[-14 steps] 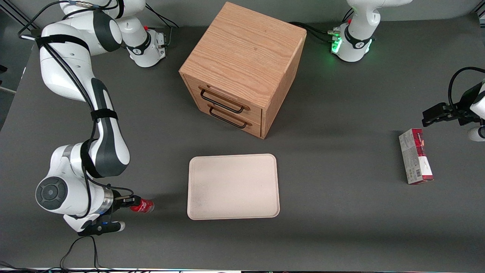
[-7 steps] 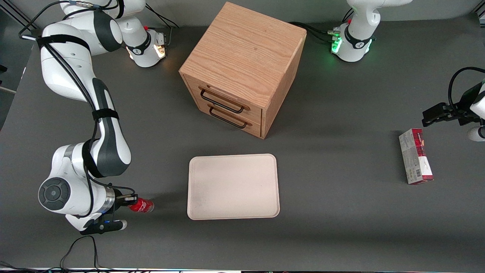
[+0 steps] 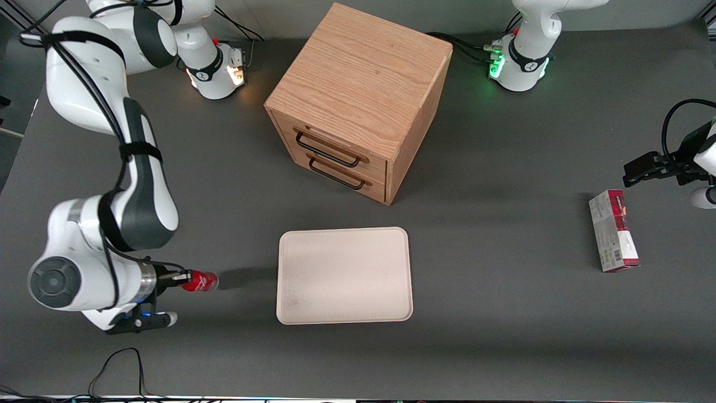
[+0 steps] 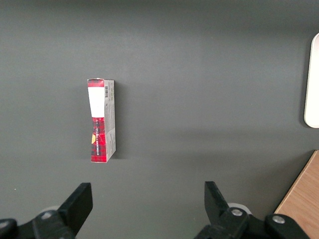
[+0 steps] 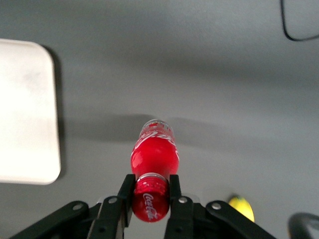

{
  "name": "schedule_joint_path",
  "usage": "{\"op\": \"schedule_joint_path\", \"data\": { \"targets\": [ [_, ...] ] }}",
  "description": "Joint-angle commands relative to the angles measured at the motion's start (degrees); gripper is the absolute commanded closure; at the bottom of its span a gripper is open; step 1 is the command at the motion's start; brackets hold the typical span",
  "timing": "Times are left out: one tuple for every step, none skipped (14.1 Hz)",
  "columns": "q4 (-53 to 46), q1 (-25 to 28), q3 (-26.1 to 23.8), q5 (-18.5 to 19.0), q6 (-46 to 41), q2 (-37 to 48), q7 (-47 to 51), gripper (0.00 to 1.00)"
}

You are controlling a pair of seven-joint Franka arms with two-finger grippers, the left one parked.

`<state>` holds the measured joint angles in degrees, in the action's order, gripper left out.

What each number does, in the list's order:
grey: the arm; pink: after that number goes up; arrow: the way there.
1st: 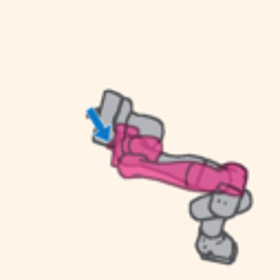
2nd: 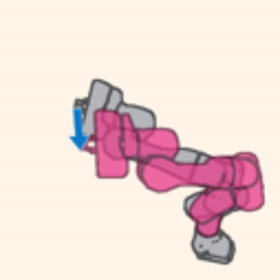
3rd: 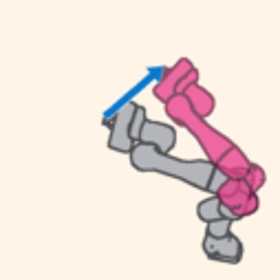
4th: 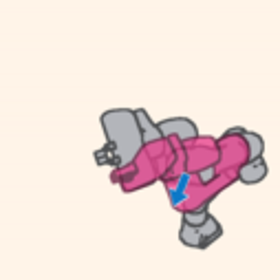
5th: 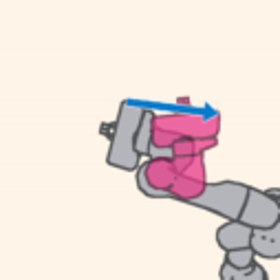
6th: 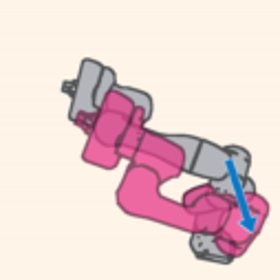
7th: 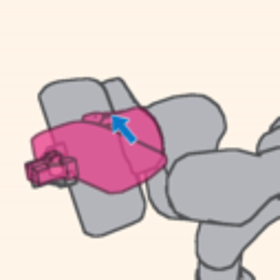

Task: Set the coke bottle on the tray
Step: 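Lift the bottle and carry it over the cream tray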

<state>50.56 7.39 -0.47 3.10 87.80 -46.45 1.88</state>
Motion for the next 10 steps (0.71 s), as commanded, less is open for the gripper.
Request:
{"op": "schedule_joint_path", "data": {
  "targets": [
    [2.08,0.08,-0.15,0.07,-7.44,8.10,0.59,1.00],
    [4.52,0.08,0.11,0.06,-8.52,11.18,0.32,1.00],
    [8.99,-0.01,0.11,0.06,-8.44,15.12,0.23,1.00],
    [14.43,-0.01,0.20,0.06,-7.39,19.77,0.23,1.00],
    [19.70,-0.01,0.29,0.06,-5.73,23.91,0.15,1.00],
    [25.23,-0.01,0.46,0.06,-4.41,28.30,-0.38,1.00],
    [29.99,0.08,0.55,0.06,-2.66,31.91,-0.64,1.00],
    [32.99,0.08,0.47,0.06,-1.68,34.04,-0.65,1.00],
    [33.29,0.17,0.38,0.06,-1.67,34.32,-0.56,1.00],
    [33.03,0.25,0.29,0.06,-1.58,34.06,-0.30,1.00]
  ]
}}
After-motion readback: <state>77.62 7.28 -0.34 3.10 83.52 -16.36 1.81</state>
